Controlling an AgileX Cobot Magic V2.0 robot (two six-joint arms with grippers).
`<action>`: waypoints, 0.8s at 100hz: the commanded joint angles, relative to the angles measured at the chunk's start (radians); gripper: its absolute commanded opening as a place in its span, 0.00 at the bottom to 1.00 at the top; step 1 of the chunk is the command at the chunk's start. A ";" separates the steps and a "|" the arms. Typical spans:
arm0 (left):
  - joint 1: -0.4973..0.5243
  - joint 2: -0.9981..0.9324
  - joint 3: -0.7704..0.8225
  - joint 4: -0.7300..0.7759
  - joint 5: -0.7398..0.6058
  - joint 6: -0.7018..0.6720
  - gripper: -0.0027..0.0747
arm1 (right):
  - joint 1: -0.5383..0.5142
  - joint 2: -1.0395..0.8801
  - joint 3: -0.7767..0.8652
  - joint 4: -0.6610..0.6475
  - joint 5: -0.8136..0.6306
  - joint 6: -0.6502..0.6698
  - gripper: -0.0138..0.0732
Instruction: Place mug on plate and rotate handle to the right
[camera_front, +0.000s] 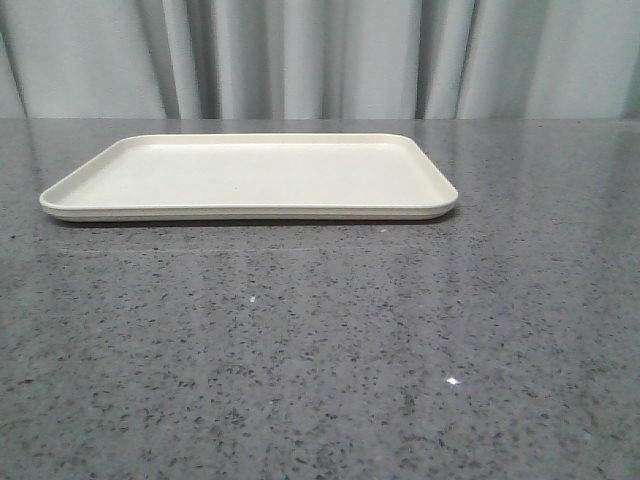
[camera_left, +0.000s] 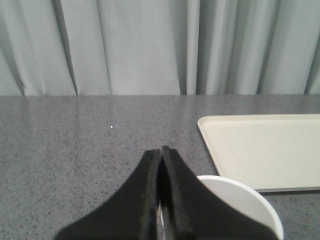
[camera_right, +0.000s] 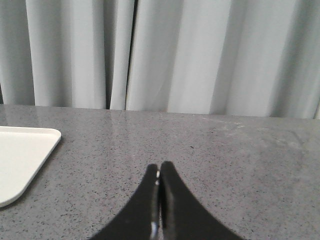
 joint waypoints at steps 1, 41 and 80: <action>-0.003 0.075 -0.100 -0.058 0.046 -0.007 0.01 | -0.004 0.065 -0.097 0.001 -0.014 -0.002 0.08; -0.003 0.385 -0.390 -0.196 0.415 -0.007 0.01 | -0.003 0.339 -0.340 0.004 0.273 -0.002 0.08; -0.003 0.526 -0.476 -0.204 0.472 -0.007 0.01 | -0.001 0.418 -0.402 0.087 0.341 -0.002 0.08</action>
